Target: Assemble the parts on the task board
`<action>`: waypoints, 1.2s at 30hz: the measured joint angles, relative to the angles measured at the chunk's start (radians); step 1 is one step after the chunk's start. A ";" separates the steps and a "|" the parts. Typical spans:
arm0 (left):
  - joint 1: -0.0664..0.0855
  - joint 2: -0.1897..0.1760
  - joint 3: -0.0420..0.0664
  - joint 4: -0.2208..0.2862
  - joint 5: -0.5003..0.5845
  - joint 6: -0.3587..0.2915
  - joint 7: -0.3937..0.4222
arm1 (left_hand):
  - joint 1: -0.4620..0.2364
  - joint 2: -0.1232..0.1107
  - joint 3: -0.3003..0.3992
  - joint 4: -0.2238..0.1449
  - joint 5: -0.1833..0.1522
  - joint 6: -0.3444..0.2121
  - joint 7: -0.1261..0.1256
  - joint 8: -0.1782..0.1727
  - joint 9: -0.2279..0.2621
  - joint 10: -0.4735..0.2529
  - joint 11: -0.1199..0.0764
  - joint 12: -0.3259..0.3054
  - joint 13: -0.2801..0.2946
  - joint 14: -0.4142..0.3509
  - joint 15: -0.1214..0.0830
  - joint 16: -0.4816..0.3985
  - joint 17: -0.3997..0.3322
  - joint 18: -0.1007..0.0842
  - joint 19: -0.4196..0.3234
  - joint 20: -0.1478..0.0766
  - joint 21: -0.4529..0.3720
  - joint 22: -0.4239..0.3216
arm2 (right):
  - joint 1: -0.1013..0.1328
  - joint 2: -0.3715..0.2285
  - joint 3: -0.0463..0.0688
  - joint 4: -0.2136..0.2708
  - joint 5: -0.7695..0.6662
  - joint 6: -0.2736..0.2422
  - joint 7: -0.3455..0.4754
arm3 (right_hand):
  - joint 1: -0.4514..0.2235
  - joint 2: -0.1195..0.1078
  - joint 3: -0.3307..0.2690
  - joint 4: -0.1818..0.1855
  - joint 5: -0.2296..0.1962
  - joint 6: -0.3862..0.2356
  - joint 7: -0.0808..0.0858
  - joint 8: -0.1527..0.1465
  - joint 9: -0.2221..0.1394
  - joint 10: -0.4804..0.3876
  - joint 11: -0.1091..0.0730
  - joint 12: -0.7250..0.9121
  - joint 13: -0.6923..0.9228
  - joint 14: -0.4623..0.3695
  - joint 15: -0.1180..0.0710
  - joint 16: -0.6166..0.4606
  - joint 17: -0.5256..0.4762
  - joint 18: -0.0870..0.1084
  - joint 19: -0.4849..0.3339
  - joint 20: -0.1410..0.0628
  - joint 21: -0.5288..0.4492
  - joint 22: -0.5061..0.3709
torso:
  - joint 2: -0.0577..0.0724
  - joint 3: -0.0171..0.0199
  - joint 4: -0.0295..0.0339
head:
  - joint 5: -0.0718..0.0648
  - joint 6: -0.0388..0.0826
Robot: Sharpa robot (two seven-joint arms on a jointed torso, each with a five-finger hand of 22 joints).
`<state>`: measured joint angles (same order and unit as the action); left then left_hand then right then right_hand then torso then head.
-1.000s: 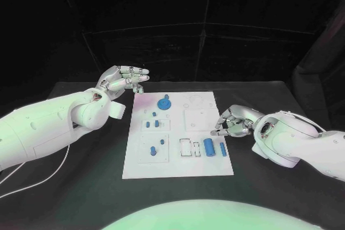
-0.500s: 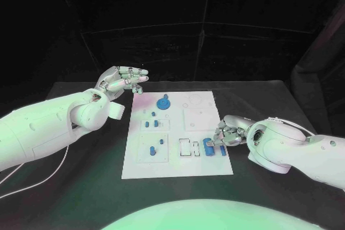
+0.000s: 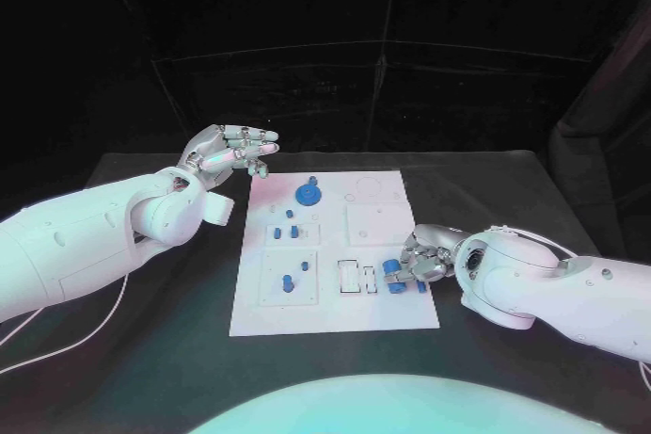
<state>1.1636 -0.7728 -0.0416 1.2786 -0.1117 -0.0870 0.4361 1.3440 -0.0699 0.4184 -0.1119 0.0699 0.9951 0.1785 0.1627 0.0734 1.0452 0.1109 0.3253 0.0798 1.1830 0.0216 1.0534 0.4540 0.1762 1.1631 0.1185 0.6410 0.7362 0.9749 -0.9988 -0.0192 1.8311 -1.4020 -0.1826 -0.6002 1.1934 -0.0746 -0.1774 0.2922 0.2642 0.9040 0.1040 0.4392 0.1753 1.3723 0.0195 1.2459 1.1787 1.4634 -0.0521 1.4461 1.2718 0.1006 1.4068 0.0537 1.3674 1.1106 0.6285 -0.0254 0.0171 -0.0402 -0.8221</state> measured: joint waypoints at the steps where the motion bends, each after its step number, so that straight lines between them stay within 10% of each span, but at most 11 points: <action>1: 0.000 0.000 0.000 0.000 0.000 0.000 0.000 | 0.000 0.000 0.000 0.000 0.000 0.000 0.000 0.000 0.000 0.000 0.000 0.000 0.000 0.000 0.000 0.000 0.000 0.000 0.000 0.000 0.000 0.000 | -0.001 0.004 0.000 -0.001 -0.002 0.003 -0.002 | 0.000 0.000 0.000 0.000 0.000 0.000 0.000 0.002 0.001 0.000 0.000 0.000 0.001 0.000 0.000 0.000 0.000 0.000 0.000 0.000 0.000 0.000 | 0.000 -0.0001 0.0001 | 0.000 0.000; 16: 0.000 -0.002 -0.001 0.001 0.000 0.001 0.000 | 0.000 0.000 0.000 0.000 0.000 0.000 0.000 0.000 0.000 0.000 0.000 0.000 0.000 0.000 0.000 0.000 0.000 0.000 0.000 0.000 0.000 0.000 | -0.012 0.010 0.002 0.006 -0.026 -0.007 -0.018 | 0.041 0.041 -0.004 -0.004 0.119 0.009 -0.009 0.052 0.037 0.009 -0.009 0.005 0.027 0.004 -0.004 0.008 0.016 0.000 0.005 -0.005 0.010 0.017 | -0.001 -0.0010 0.0002 | 0.001 0.001; 36: 0.000 -0.001 -0.001 0.001 0.000 0.002 -0.001 | 0.000 0.000 0.000 0.000 0.000 0.000 0.000 0.000 0.000 0.000 0.000 0.000 0.000 0.000 0.000 0.000 0.000 0.000 0.000 0.000 0.000 0.000 | -0.013 0.009 0.001 0.085 0.055 -0.179 0.026 | 0.050 0.061 -0.013 -0.006 0.175 0.016 -0.023 0.075 0.068 0.013 -0.019 -0.004 0.022 0.003 -0.011 0.020 0.036 -0.016 0.011 -0.011 0.019 0.034 | 0.000 -0.0021 0.0021 | 0.014 0.002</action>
<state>1.1631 -0.7740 -0.0431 1.2793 -0.1117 -0.0847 0.4351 1.3440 -0.0699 0.4184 -0.1119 0.0699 0.9951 0.1785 0.1627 0.0736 1.0453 0.1109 0.3253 0.0799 1.1830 0.0216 1.0534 0.4542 0.1762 1.1632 0.1184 0.6410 0.7365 0.9617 -0.9893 -0.0179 1.9165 -1.3471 -0.3619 -0.5744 1.2435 -0.0139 -0.1909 0.2862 0.4392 0.9201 0.0811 0.5139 0.2433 1.3857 0.0008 1.2420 1.2010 1.4668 -0.0628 1.4658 1.3081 0.0846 1.4175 0.0429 1.3860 1.1441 0.6283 -0.0275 0.0192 -0.0265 -0.8203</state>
